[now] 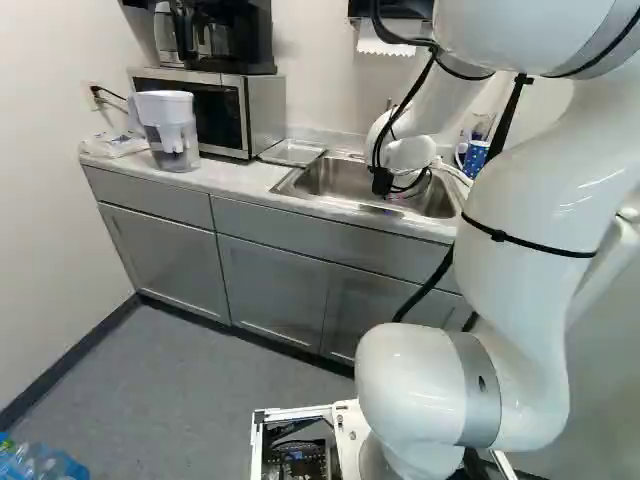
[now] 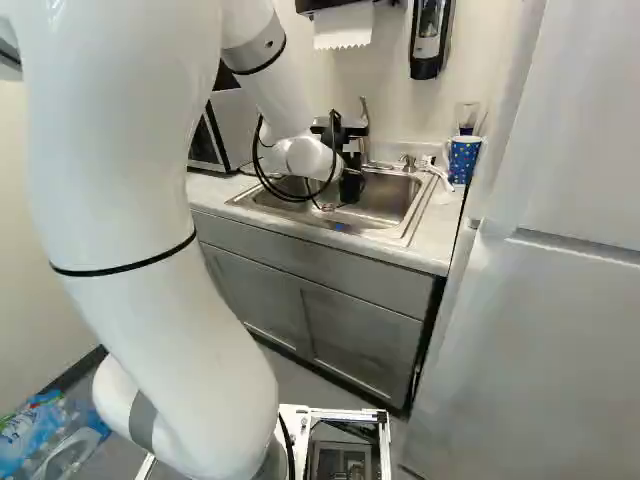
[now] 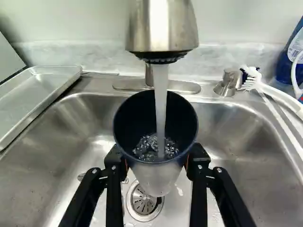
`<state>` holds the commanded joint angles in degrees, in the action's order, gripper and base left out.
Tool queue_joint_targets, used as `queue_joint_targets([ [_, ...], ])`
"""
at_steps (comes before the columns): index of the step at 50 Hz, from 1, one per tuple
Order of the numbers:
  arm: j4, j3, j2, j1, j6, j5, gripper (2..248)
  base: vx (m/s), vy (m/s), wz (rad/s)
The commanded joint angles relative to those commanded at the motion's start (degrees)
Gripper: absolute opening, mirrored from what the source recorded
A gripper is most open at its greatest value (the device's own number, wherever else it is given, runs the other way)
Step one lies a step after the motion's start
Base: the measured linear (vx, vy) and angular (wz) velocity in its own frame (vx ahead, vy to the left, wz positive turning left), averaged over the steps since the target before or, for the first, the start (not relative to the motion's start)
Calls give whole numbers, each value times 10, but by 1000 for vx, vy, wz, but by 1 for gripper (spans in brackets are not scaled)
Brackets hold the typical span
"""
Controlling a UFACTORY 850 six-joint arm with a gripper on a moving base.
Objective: Rinse the cup and place it in the tray
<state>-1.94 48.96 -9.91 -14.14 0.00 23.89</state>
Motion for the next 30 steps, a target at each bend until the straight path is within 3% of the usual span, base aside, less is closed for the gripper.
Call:
queue_joint_targets([
  [30,0,0,0,0,0,0,126,0,0,0],
])
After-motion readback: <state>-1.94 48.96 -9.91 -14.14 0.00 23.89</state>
